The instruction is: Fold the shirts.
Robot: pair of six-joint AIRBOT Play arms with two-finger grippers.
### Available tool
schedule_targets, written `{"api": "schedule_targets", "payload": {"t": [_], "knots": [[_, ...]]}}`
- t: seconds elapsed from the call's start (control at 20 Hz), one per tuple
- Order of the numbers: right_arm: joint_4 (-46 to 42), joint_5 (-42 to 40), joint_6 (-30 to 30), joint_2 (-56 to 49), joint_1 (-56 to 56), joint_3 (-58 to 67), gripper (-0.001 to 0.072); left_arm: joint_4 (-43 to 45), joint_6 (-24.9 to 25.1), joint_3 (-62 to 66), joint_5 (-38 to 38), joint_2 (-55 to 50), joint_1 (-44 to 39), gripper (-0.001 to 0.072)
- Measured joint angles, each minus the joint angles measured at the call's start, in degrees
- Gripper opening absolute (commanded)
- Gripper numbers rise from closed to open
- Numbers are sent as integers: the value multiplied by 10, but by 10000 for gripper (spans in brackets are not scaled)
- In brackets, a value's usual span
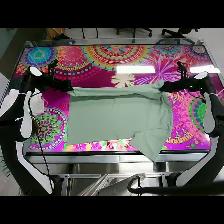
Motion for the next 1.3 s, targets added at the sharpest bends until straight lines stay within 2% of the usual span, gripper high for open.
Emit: {"api": "schedule_targets", "payload": {"t": [0.2, 0.25, 0.3, 0.35, 0.4, 0.55, 0.7, 0.9, 1.05, 1.15, 1.3], "knots": [[-16, -23, 6, 0, 7, -31, 20, 33, -4, 2, -1, -11, -16, 21], [-18, -29, 6, 1, 9, -35, 135, 38, -5, 2, -1, -13, -20, 22], [-19, -33, 8, 2, 10, -37, 302, 42, -8, 2, -2, -13, -23, 218], [-21, -36, 10, 4, 10, -39, 396, 44, -11, 2, -3, -13, -25, 544], [-22, -37, 15, 8, 10, -40, 400, 47, -17, 2, -5, -11, -26, 674], [-38, -31, 40, 46, 1, -39, 400, 51, -40, 2, -27, 10, -16, 667], [-80, -4, 85, 115, -26, -45, 399, 54, -63, -6, -81, 49, 15, 666], [-125, 44, 156, 229, -86, -138, 384, 54, -75, -135, -127, 136, 60, 666], [-146, 66, 210, 328, -141, -279, 384, 56, -70, -306, -110, 208, 80, 666], [-152, 72, 235, 388, -172, -372, 385, 49, -62, -417, -70, 247, 85, 666], [-158, 76, 257, 452, -203, -477, 385, -1, -33, -538, -21, 279, 81, 665]]}}
